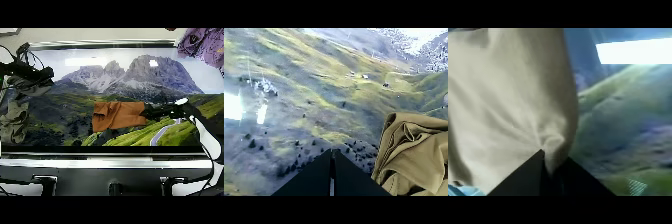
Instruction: Fold the clothes and pants, and hang the long-sleeved shirts on hangers.
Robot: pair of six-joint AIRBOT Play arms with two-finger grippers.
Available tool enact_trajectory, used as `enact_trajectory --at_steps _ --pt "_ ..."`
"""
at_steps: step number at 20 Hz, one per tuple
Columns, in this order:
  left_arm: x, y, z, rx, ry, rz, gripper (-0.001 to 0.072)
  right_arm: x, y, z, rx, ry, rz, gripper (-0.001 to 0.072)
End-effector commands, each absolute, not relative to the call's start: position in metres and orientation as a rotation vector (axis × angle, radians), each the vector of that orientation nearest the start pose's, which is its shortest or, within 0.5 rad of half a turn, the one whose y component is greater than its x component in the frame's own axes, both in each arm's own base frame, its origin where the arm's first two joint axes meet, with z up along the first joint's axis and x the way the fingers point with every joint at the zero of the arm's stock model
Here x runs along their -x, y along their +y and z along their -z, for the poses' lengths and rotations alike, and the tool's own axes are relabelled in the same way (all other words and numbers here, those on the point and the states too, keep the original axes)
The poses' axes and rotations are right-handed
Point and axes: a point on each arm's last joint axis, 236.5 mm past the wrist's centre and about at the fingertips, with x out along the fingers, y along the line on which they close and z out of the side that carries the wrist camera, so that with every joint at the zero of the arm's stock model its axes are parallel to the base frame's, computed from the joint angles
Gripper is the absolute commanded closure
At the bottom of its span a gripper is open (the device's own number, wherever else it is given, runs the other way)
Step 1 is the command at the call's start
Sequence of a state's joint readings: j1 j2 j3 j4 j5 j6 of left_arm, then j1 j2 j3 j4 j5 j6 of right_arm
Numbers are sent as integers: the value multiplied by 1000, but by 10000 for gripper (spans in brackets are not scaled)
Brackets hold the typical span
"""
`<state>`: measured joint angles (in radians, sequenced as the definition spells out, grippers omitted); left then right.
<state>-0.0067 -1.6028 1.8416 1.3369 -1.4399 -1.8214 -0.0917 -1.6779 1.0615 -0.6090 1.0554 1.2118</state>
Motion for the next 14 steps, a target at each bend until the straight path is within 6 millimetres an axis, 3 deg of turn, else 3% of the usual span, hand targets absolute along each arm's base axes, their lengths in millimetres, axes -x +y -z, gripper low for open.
enact_trajectory --at_steps 1,4,9,11,14 --pt "-475 -57 -101 381 1218 39 690 -419 142 67 -848 1335 -461 685" --pt "-475 -57 -101 382 1219 40 690 -455 127 22 -787 1281 -414 686" --pt "-474 -58 -100 381 1223 40 689 -522 69 -70 -818 1082 -214 686" --pt "-472 -58 -100 380 1232 40 690 -537 43 -105 -864 994 -173 686" --pt "-468 -58 -98 377 1250 40 690 -551 0 -143 -923 880 -90 688"
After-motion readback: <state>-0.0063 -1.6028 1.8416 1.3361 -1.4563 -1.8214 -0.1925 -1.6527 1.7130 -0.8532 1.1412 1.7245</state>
